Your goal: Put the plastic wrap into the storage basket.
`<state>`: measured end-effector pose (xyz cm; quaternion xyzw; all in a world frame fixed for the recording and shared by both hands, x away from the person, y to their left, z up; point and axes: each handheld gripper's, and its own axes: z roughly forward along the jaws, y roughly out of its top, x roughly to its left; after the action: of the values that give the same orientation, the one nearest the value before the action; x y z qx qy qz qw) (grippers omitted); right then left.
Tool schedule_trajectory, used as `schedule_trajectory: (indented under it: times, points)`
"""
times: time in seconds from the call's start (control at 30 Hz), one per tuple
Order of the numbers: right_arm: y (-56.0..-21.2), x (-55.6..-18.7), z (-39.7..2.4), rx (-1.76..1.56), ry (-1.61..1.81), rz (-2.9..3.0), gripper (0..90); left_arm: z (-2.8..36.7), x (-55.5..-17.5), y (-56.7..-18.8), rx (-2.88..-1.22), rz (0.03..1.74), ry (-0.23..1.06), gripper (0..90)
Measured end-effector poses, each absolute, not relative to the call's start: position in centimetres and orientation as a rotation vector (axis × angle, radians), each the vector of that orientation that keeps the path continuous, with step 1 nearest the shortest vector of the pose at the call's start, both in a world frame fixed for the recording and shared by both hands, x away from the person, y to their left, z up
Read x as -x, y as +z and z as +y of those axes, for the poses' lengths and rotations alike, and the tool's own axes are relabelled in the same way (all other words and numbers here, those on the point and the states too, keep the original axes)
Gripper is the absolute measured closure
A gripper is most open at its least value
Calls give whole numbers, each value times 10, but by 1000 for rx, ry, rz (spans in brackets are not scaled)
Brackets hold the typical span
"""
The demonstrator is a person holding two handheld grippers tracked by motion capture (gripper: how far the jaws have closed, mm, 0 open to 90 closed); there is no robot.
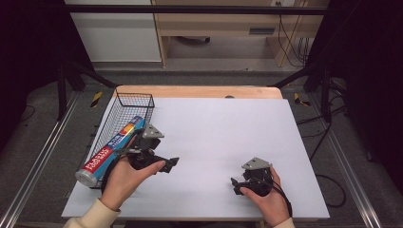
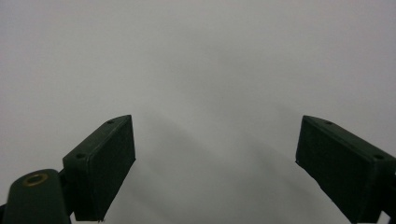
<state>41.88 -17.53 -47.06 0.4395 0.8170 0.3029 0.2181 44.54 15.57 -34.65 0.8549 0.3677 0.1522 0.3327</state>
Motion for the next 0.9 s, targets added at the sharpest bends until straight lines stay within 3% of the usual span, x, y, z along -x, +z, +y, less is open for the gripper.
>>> schedule_trajectory:
  times: [0.57,0.9]
  points:
    - [-470,-419,-176,-1241,840,2258,104,138,-441,-411,-2211,975,347,67]
    - [-470,-419,-176,-1240,836,2252,103,144,-442,-449,-2164,949,489,64]
